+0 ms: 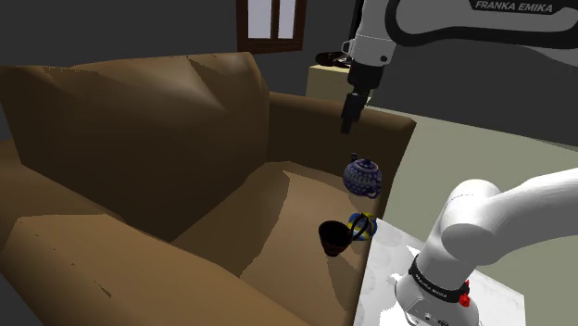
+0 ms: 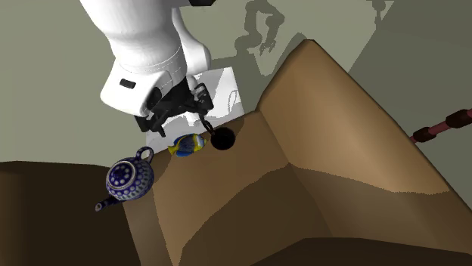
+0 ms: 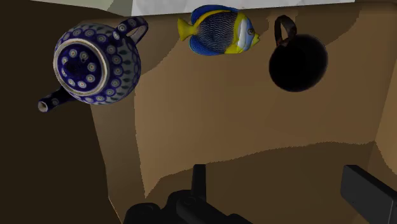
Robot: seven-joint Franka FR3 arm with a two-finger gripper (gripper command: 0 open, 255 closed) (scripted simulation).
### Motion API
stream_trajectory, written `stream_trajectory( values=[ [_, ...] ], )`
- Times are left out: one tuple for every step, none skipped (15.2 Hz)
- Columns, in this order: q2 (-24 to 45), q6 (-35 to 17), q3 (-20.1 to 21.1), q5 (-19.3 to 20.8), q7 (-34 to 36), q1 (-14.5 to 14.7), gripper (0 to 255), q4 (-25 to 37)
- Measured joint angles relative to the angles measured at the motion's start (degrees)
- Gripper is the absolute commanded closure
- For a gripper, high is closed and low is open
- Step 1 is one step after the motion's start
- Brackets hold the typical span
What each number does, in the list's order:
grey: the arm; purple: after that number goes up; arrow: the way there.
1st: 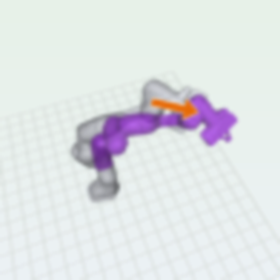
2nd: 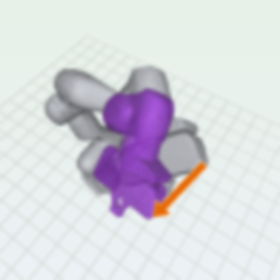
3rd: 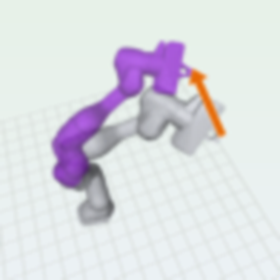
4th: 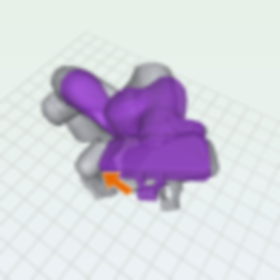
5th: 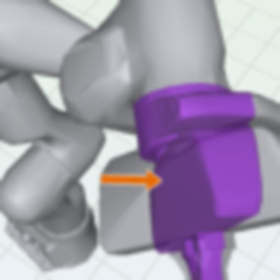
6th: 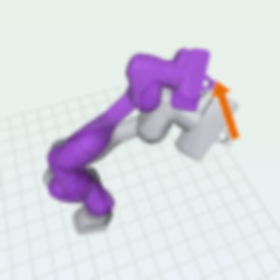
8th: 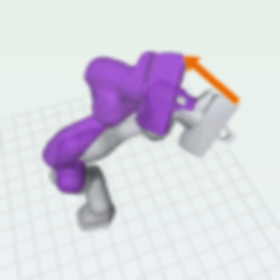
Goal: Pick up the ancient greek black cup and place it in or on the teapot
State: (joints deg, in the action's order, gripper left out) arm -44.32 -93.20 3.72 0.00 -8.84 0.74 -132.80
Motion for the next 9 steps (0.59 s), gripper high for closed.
stream_trajectory(
  values=[
    [0.00, 0.00, 0.00, 0.00, 0.00, 0.00, 0, 0.00],
    [-0.38, -0.55, 0.57, -0.07, 0.56, 0.11, 0, -0.87],
    [-1.31, -1.09, 1.31, -0.11, 1.25, 0.27, 0, -2.26],
    [-2.32, -2.19, 2.39, -0.29, 2.26, 0.53, 0, -4.27],
    [-3.87, -3.10, 3.79, -0.72, 3.62, 0.99, 0, -6.67],
    [-4.78, -4.02, 5.03, -0.98, 4.79, 1.32, 0, -8.42],
    [-4.87, -5.29, 6.41, -1.30, 6.06, 1.62, 0, -9.74],
    [-6.01, -6.51, 7.56, -1.57, 7.11, 2.02, 0, -12.05],
    [-6.89, -7.46, 9.06, -2.05, 8.48, 2.55, 0, -13.87]
  ],
)
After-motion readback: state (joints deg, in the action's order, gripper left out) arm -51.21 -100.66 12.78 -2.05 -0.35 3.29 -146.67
